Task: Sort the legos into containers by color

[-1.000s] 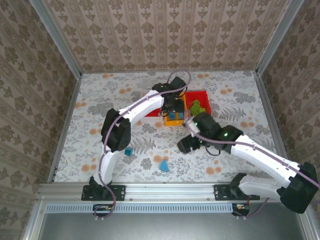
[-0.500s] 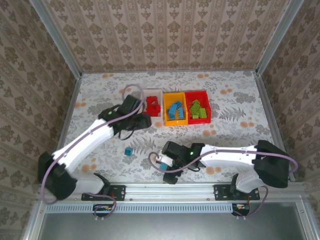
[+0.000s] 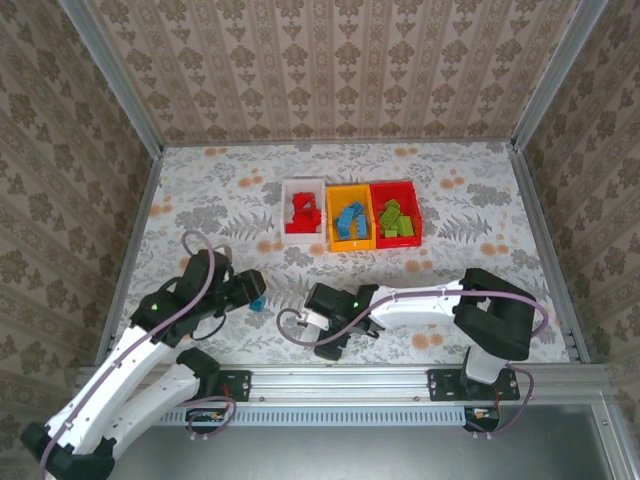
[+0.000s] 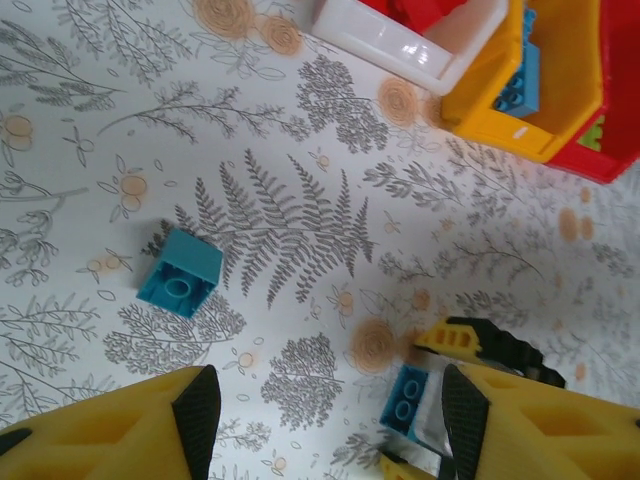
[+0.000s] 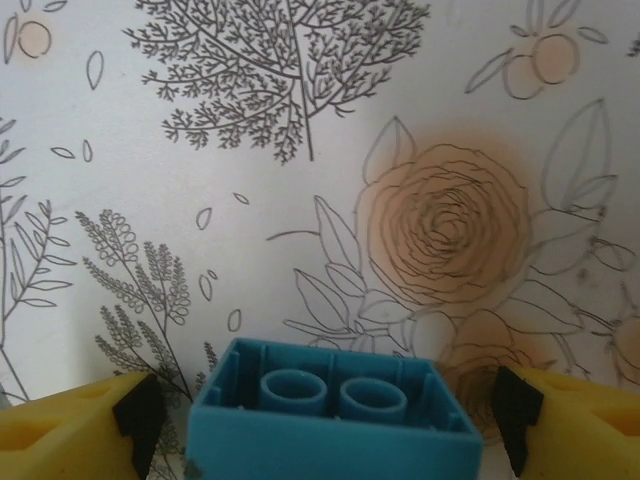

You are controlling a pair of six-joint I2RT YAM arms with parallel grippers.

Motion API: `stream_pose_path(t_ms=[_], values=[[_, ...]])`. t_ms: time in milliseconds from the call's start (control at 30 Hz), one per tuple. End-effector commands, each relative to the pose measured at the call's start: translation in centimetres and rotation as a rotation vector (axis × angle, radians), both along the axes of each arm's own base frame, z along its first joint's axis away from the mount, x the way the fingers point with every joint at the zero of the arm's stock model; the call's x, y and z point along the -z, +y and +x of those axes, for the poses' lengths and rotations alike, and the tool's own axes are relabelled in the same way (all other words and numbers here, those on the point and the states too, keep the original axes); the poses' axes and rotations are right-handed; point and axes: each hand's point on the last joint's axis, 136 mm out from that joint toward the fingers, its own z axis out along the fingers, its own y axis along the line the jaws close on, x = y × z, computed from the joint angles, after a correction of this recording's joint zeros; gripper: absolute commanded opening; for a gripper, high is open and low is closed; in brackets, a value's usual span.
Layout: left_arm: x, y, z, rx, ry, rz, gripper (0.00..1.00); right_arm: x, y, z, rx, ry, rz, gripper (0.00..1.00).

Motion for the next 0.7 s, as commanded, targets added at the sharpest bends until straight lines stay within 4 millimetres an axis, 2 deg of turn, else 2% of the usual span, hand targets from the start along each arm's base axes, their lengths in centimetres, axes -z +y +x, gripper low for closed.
stream_pose_path(t_ms=[0, 133, 267, 367, 500, 600, 667], values=[[0.6, -0.7, -1.2, 0.028, 0.043, -0.073, 0.63, 0.0, 0.8, 1.0, 0.005, -0.035, -0.009, 0.84], [1.4, -0.5, -1.9, 0.011, 0.062, -0.106, 0.63, 0.6, 1.1, 0.8, 0.016, 0.006, -0.024, 0.68], [1.5, -0.5, -1.7, -0.008, 0.056, -0.127, 0.63, 0.7, 0.8, 0.7, 0.038, 0.026, -0.027, 0.51], [1.3, -1.1, -1.3, 0.002, 0.053, -0.143, 0.63, -0.3, 0.6, 1.2, 0.065, 0.013, -0.009, 0.48], [0.4, -2.5, -0.2, 0.036, 0.036, -0.181, 0.64, -3.5, -0.1, 3.6, 0.148, -0.015, 0.056, 0.47], [-0.6, -3.8, 1.0, 0.061, 0.015, -0.204, 0.63, -6.9, -1.3, 6.7, 0.246, -0.047, 0.131, 0.46], [-1.5, -4.7, 2.0, 0.080, -0.004, -0.216, 0.63, -9.0, -2.6, 9.4, 0.339, -0.067, 0.184, 0.46]])
